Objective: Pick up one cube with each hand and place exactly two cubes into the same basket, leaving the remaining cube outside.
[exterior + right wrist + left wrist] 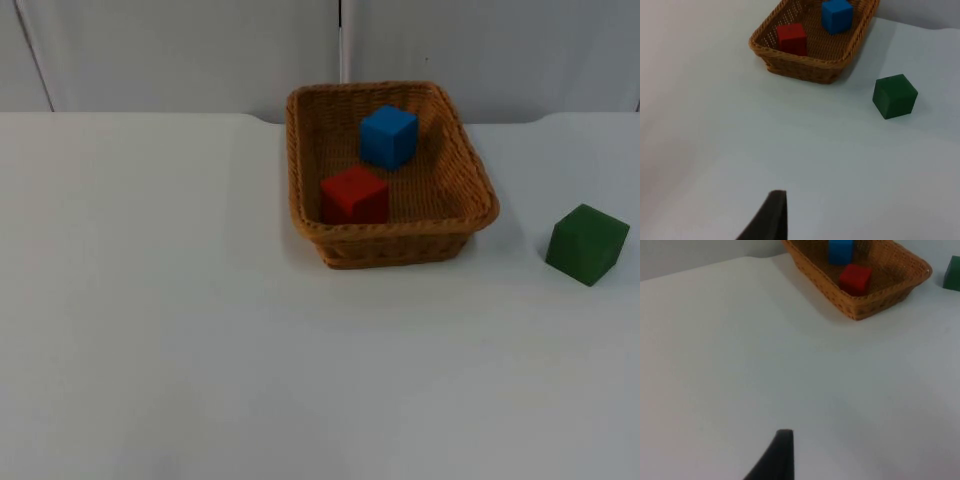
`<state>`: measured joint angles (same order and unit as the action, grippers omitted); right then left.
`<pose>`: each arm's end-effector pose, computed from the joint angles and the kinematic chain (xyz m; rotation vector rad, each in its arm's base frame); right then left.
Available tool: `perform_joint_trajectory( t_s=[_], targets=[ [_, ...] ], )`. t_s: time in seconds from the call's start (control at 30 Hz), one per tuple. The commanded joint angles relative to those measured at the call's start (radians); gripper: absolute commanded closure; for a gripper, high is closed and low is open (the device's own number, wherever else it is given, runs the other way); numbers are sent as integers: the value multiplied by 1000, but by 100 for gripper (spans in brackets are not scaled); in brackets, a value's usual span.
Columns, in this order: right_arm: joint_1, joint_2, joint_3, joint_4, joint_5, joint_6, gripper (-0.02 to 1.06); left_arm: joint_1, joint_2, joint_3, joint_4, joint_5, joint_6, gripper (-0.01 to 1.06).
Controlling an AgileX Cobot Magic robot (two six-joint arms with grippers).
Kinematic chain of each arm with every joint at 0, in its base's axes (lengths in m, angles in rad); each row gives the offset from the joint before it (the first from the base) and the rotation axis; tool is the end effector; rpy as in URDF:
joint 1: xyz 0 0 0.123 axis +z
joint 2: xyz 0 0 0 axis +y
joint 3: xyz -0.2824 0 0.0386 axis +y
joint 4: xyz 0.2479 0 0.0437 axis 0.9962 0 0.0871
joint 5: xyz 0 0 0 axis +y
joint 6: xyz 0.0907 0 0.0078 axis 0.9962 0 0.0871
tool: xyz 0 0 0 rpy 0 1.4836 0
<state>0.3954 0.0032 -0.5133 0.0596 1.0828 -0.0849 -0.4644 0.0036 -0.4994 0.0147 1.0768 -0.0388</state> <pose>-0.0082 0.0018 0.2792 -0.4950 2.0050 0.2635 -0.0039 0.0033 0.2757 0.4380 2.0307 -0.2918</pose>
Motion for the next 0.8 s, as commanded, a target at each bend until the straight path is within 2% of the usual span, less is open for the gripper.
perform_joint_trajectory(
  t_s=[0.0,0.77],
  targets=[
    [-3,-3,-2,-5,-1,2,-1,0,-4,5,5,-2,-3,0],
    [-3,-3,-2,-3,-1,2,-1,0,-4,5,5,-2,-3,0]
  ],
)
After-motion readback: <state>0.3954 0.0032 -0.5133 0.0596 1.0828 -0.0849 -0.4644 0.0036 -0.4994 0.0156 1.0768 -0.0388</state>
